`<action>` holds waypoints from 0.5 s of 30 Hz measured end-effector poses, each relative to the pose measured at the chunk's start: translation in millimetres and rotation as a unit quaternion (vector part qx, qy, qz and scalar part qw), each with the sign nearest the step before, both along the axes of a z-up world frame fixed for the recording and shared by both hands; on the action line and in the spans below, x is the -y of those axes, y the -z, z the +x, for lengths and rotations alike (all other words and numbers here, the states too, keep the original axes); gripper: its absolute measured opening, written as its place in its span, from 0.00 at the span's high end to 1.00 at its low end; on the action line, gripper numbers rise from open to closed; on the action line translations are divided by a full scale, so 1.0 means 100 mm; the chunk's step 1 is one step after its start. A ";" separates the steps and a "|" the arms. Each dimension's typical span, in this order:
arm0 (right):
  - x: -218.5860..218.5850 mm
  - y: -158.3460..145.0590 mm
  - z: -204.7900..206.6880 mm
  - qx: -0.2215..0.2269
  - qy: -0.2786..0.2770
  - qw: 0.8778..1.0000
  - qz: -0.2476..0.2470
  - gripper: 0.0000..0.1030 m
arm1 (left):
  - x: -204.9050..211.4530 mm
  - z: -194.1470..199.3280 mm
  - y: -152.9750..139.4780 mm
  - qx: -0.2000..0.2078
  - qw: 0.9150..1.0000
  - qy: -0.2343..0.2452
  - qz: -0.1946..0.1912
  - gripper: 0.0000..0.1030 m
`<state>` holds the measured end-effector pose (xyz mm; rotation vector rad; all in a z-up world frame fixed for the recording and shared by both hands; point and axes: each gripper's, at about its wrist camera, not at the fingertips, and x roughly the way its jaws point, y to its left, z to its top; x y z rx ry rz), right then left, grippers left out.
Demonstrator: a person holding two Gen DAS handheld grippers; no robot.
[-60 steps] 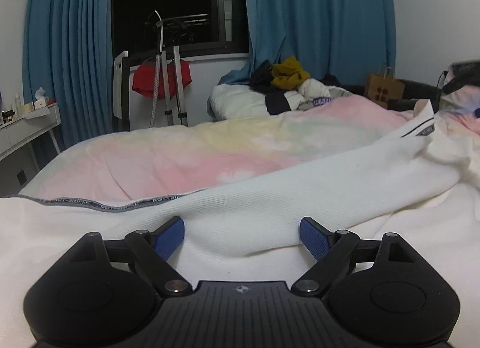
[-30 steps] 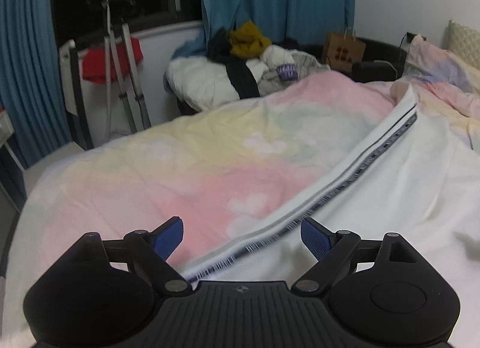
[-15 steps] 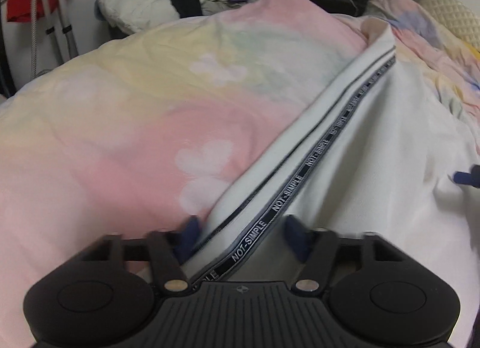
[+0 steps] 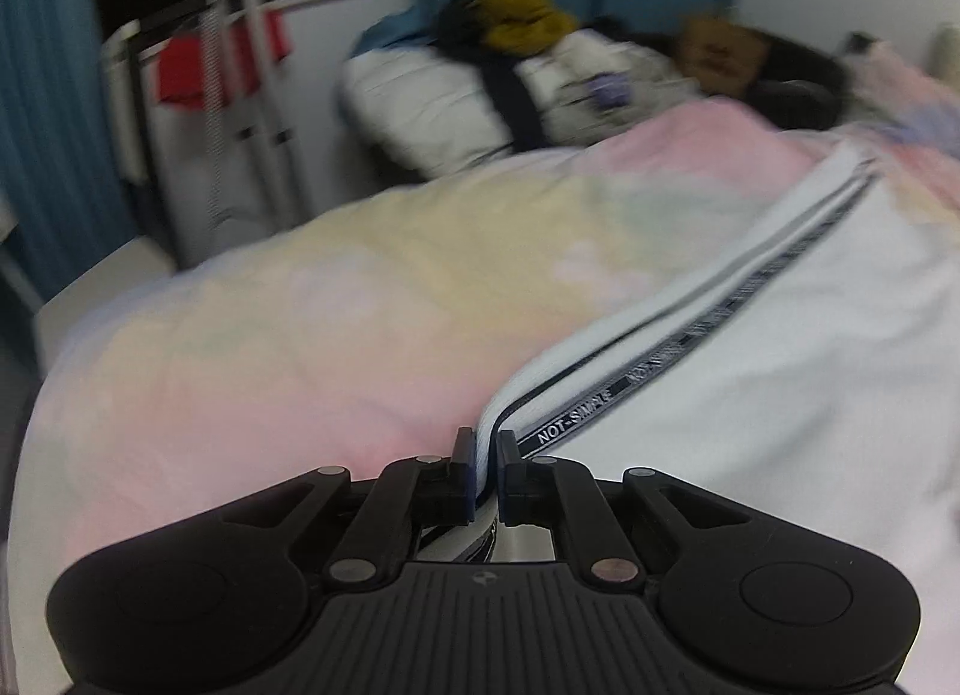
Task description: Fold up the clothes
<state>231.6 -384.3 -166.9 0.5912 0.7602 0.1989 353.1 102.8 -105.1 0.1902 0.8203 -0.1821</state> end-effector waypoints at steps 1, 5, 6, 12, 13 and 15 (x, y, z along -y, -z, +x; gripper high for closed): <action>0.00 0.00 0.00 0.000 0.000 1.000 -0.002 0.03 | 0.03 0.01 0.09 -0.005 1.000 -0.009 0.004 0.87; -0.04 0.02 0.03 0.005 -0.007 1.000 -0.020 0.03 | 0.08 -0.11 0.18 0.006 1.000 -0.005 0.004 0.64; -0.05 0.01 0.04 0.007 -0.009 1.000 -0.024 0.03 | 0.05 -0.20 0.11 0.008 1.000 -0.012 0.006 0.52; -0.03 -0.03 -0.01 0.011 -0.014 1.000 -0.017 0.03 | -0.28 -0.95 -0.36 0.040 0.997 -0.059 0.001 0.28; -0.02 -0.04 -0.04 0.012 -0.015 1.000 -0.016 0.03 | -0.38 -1.15 -0.46 0.057 0.996 -0.072 -0.003 0.17; -0.03 -0.07 -0.08 0.014 -0.017 1.000 -0.017 0.03 | -0.65 -1.42 -0.57 0.075 0.991 -0.110 0.006 0.16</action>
